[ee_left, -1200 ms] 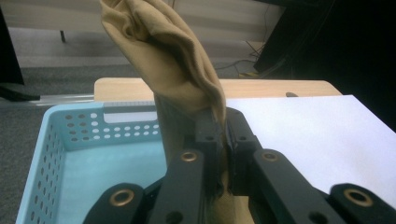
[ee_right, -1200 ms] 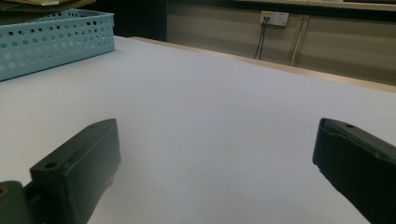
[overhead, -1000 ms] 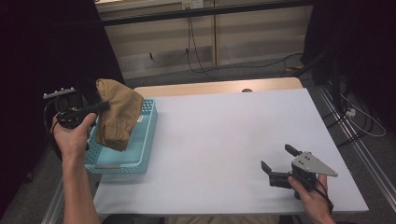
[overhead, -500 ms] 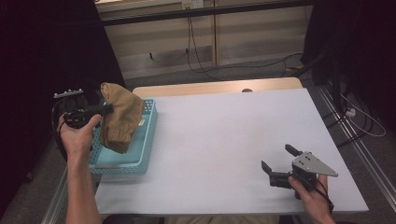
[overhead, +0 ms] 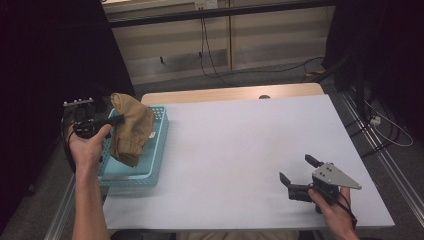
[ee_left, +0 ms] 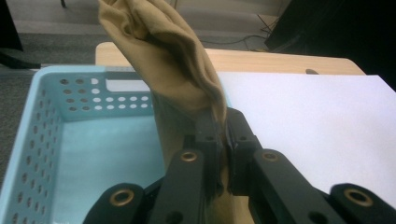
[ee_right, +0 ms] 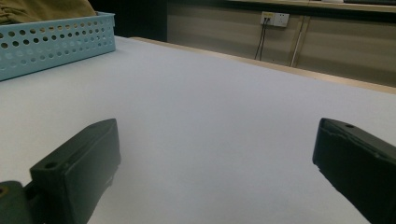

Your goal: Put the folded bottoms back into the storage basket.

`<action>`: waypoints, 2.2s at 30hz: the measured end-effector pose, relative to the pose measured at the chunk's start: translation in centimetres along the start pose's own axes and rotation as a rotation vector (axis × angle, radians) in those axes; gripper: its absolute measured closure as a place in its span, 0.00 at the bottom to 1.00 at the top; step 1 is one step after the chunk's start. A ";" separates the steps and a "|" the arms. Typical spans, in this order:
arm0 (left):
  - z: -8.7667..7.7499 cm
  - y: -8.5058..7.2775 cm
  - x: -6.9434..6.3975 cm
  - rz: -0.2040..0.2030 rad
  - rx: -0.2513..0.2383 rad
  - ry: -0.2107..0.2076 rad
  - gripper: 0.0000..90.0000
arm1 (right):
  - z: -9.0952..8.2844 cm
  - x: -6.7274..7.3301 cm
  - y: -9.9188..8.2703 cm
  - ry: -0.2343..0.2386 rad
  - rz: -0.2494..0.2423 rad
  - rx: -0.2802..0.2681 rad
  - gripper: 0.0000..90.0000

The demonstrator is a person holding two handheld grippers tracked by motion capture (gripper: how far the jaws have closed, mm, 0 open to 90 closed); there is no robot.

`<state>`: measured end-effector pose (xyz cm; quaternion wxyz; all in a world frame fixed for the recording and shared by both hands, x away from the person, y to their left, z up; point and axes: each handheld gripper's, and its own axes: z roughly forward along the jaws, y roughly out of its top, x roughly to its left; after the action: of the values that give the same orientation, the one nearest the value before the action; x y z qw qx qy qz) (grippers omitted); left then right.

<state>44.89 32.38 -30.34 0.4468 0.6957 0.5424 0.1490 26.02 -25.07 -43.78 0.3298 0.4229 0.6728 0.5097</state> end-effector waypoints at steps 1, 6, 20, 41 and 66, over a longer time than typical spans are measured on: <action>0.0 0.0 0.0 0.000 0.000 0.000 0.96 | 0.0 0.0 0.0 0.000 0.000 0.000 0.01; 1.3 -0.1 -1.0 0.008 0.014 -0.025 0.96 | 0.0 0.0 0.0 0.000 0.000 0.001 0.01; 3.5 -1.3 0.2 -0.036 0.066 0.001 0.96 | 0.0 0.0 0.0 -0.003 0.001 0.001 0.01; 3.6 -2.4 3.5 -0.063 0.089 0.044 0.95 | 0.1 0.0 -0.1 0.007 0.000 0.005 0.01; 5.0 -4.3 6.4 -0.081 0.163 0.117 0.95 | 0.1 0.1 -0.1 0.008 0.001 0.006 0.01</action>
<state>48.04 35.83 -38.27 0.3619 0.6972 0.6058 0.1266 26.03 -24.93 -43.86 0.3256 0.4221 0.6754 0.5095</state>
